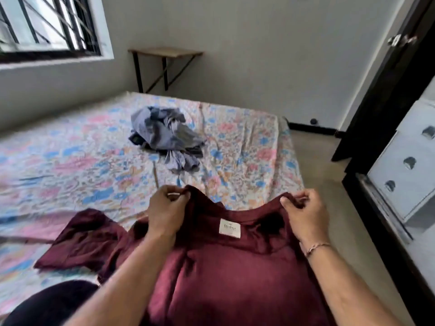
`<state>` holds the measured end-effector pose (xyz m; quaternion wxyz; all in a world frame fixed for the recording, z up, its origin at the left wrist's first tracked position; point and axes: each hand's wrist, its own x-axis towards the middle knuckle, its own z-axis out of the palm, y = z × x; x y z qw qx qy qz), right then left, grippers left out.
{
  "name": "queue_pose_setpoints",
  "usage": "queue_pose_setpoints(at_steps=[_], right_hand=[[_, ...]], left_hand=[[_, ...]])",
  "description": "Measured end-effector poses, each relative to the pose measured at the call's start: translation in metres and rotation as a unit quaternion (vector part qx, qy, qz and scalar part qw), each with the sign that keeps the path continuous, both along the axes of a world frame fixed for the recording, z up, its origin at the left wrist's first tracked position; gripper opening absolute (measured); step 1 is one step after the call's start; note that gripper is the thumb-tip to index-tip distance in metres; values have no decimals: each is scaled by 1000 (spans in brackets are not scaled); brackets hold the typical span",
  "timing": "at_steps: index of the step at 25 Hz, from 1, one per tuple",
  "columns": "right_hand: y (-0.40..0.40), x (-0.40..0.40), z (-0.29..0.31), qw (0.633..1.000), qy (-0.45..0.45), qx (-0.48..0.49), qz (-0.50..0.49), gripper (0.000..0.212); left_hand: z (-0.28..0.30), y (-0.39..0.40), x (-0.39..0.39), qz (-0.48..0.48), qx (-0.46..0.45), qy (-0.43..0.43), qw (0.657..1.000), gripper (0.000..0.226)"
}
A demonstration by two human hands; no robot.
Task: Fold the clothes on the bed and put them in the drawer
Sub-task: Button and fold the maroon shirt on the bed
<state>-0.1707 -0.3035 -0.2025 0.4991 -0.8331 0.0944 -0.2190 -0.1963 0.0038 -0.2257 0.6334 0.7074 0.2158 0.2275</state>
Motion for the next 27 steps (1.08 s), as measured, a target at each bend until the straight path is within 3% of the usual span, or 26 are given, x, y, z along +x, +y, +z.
queue_pose_setpoints(at_steps=[3,6,8,11,15,19,24,27], right_hand=[[14,-24,-57,998,28,51,-15,19],[26,-38,-85,993,55,105,-11,9],[38,-41,-87,995,44,88,-17,7],[60,-54,-76,986,44,159,-5,8],[74,-81,-64,939,55,341,5,17],[78,-119,-53,887,58,457,34,11],[77,-151,-60,861,60,503,43,12],[77,-147,-58,871,49,487,43,12]], left_hand=[[-43,-19,-4,-10,-36,53,998,24],[-51,-38,-10,-37,57,44,997,11],[-49,-50,-17,-69,109,21,991,18],[-42,-71,-28,-106,36,17,994,40],[-45,-95,-55,-132,42,13,990,30],[-37,-117,-95,-161,73,-24,984,20],[-40,-132,-128,-130,171,-57,975,8],[-31,-128,-121,-122,127,-13,984,8]])
